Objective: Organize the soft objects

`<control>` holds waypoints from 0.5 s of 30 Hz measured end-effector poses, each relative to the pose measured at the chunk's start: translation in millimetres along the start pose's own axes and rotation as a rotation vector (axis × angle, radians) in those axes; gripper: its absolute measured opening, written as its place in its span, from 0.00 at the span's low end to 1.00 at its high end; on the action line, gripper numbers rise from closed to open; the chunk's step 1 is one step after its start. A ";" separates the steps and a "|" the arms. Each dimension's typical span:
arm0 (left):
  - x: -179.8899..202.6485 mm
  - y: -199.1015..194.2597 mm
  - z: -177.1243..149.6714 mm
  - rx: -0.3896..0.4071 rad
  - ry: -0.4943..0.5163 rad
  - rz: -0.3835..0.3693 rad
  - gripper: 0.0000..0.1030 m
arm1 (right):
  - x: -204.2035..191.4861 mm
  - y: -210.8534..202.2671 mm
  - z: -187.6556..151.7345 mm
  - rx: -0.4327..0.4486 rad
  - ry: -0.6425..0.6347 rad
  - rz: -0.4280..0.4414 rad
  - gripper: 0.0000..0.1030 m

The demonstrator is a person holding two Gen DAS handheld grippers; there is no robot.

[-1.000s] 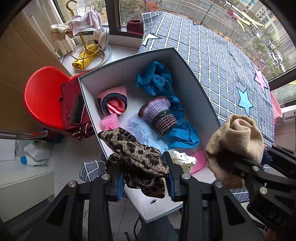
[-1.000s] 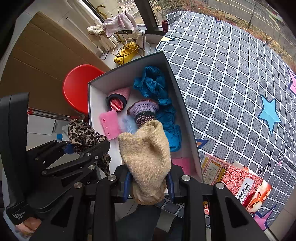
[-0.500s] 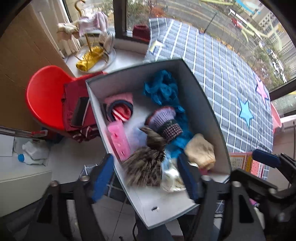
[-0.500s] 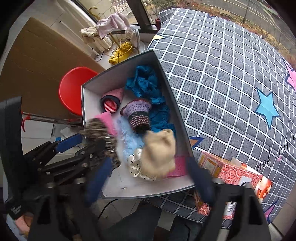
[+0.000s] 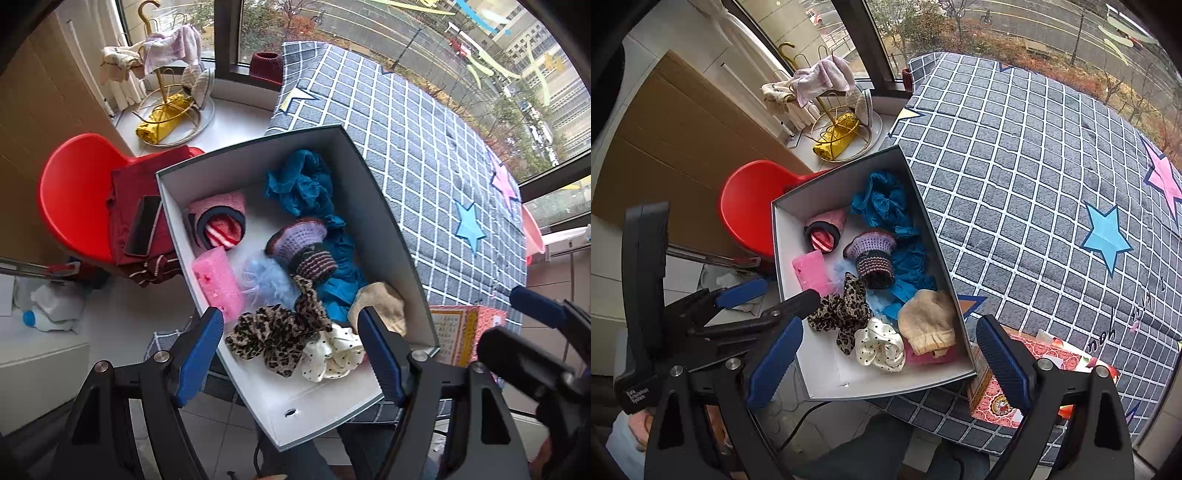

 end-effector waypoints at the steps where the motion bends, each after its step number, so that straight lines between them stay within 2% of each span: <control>1: -0.2 0.0 -0.7 -0.001 -0.001 0.004 0.76 | 0.3 0.0 0.2 -0.001 0.001 -0.004 0.93; 9: -2.1 -0.7 -4.8 0.003 0.012 0.048 0.76 | -1.4 4.5 -0.1 -0.014 -0.003 -0.054 0.93; 15: -2.4 -3.2 -6.7 0.011 0.024 0.068 0.76 | -3.6 5.8 -0.7 -0.017 -0.010 -0.060 0.93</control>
Point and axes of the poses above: each gripper's, at about its wrist camera, not at the fingertips, and y roughly the way its jaws point, x to its right, z to its top, the point moved 2 cm from there along y, roughly the way its jaws point
